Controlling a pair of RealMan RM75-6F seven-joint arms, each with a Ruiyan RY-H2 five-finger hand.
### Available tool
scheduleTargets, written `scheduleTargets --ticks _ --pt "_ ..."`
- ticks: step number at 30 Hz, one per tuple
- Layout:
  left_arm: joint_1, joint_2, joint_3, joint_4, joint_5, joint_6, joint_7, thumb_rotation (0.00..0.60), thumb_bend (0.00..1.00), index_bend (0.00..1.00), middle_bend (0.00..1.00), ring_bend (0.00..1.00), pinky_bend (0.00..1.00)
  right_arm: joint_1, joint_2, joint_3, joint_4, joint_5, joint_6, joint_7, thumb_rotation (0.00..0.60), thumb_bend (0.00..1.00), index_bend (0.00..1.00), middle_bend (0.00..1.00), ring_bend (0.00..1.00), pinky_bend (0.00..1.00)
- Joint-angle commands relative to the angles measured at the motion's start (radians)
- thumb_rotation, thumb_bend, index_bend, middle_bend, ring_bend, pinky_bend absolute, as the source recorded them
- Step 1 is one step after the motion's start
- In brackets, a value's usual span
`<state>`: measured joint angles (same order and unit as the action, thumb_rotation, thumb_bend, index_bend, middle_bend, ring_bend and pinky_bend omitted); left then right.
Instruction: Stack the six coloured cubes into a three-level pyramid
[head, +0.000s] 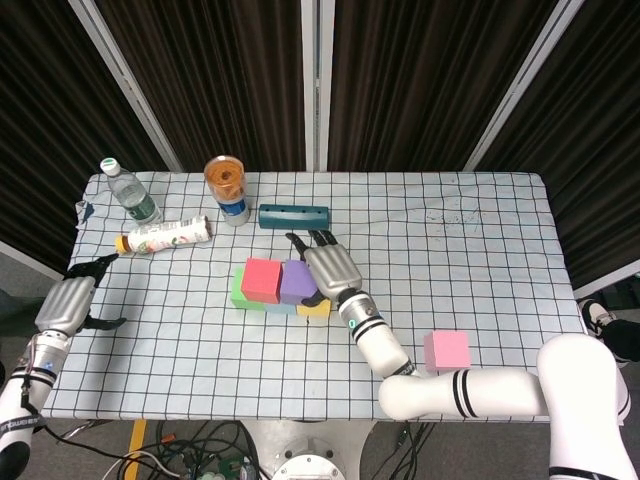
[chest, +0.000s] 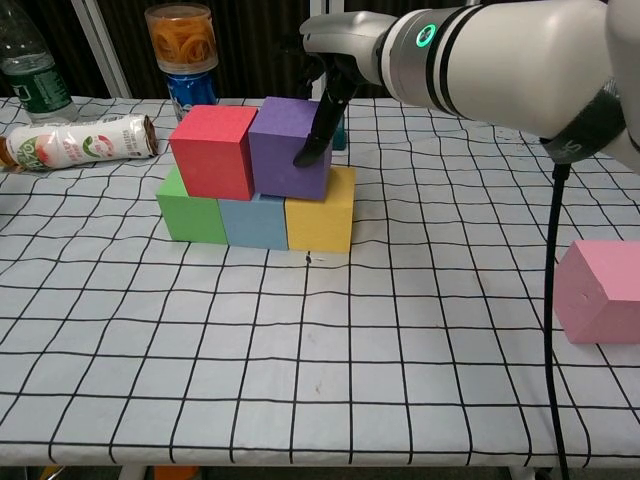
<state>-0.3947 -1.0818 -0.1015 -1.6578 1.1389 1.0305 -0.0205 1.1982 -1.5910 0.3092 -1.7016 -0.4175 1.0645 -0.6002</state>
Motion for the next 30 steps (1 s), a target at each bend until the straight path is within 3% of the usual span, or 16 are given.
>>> scheduleTargets --ticks 1,30 --pt "0.001 -0.001 0.0 0.002 0.002 0.0 -0.002 0.6 0.11 0.07 0.07 0.1 0.09 0.003 -0.005 0.002 0.005 0.003 0.001 -0.005 0.6 0.1 0.0 0.45 0.03 0.0" --pt "0.007 -0.01 0.0 0.028 0.013 -0.014 -0.032 0.6 0.11 0.07 0.07 0.1 0.09 0.017 -0.033 0.018 0.029 0.037 -0.008 -0.036 0.6 0.1 0.0 0.44 0.03 0.0"
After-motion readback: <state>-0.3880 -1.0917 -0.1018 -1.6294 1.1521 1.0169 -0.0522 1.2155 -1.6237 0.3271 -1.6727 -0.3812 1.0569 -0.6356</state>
